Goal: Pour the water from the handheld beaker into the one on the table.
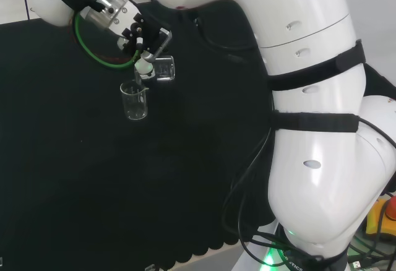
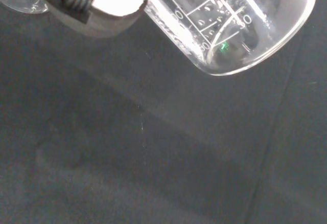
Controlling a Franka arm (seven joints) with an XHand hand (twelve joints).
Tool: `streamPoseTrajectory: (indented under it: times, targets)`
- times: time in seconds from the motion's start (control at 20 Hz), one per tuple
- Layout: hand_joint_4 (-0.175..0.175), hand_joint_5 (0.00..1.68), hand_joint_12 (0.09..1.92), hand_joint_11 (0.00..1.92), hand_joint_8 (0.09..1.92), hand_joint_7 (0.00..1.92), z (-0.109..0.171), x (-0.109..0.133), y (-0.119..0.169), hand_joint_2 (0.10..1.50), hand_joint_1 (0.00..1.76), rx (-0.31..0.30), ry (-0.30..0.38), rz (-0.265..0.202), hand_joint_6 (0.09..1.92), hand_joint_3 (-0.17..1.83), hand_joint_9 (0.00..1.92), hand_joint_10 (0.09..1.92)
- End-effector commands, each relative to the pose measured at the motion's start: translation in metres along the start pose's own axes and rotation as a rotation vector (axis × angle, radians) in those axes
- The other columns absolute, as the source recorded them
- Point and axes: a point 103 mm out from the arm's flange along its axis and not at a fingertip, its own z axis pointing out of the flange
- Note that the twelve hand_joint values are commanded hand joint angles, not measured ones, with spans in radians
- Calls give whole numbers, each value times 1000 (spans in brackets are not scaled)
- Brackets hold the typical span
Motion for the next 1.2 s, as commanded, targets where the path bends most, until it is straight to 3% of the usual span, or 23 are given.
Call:
streamPoseTrajectory:
  times: [0.05, 1.2]
  targets:
    - [-84, 1045, 817, 1079, 744, 1256, -1, 2, -1, 1116, 1277, 4, -2, 0, 867, -175, 1220, 998]
    - [-83, 1046, 816, 1081, 747, 1255, -16, 16, -3, 1116, 1277, 17, -55, -12, 864, -175, 1226, 999]
